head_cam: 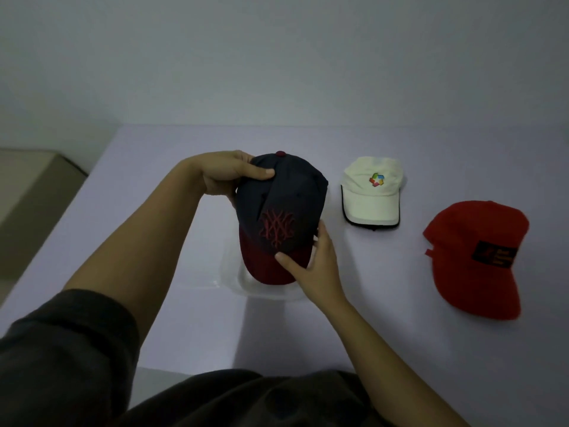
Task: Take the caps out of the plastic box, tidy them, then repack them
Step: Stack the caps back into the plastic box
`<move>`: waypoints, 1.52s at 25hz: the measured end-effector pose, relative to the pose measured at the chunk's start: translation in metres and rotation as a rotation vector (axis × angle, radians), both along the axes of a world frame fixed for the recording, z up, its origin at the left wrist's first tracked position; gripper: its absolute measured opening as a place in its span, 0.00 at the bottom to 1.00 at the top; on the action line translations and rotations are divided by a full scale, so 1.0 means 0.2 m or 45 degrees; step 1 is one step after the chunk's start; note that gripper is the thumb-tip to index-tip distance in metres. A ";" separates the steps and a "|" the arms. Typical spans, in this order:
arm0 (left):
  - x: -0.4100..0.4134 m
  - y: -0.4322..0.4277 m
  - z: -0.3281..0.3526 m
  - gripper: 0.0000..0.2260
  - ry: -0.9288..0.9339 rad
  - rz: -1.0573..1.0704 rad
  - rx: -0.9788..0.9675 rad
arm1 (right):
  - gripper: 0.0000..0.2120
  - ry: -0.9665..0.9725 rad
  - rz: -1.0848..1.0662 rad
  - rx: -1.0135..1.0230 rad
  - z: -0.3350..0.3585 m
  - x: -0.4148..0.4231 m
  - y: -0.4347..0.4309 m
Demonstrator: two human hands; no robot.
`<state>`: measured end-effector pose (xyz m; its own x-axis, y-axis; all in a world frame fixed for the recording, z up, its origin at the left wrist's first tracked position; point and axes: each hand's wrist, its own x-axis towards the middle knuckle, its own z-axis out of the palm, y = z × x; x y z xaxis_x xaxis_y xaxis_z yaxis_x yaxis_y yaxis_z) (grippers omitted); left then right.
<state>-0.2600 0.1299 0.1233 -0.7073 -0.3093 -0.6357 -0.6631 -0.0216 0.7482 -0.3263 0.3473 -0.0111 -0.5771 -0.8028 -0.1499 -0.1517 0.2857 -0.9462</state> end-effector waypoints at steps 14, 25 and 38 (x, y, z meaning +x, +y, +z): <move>-0.07 -0.13 -0.55 0.29 -0.276 -0.230 0.146 | 0.38 0.090 -0.072 0.402 -0.21 0.12 -0.02; -0.10 -0.12 -0.61 0.26 -0.209 -0.308 -0.931 | 0.31 0.019 -0.138 0.369 -0.18 0.11 -0.03; -0.91 0.64 -0.49 0.14 0.295 -0.274 -0.685 | 0.35 0.375 -0.641 0.487 -0.19 -0.54 0.52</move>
<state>-0.4424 0.2570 0.0255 -0.8903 -0.3787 -0.2530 -0.4297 0.5145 0.7420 -0.4344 0.4522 -0.0498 -0.9252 -0.3492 -0.1487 -0.1484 0.6934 -0.7051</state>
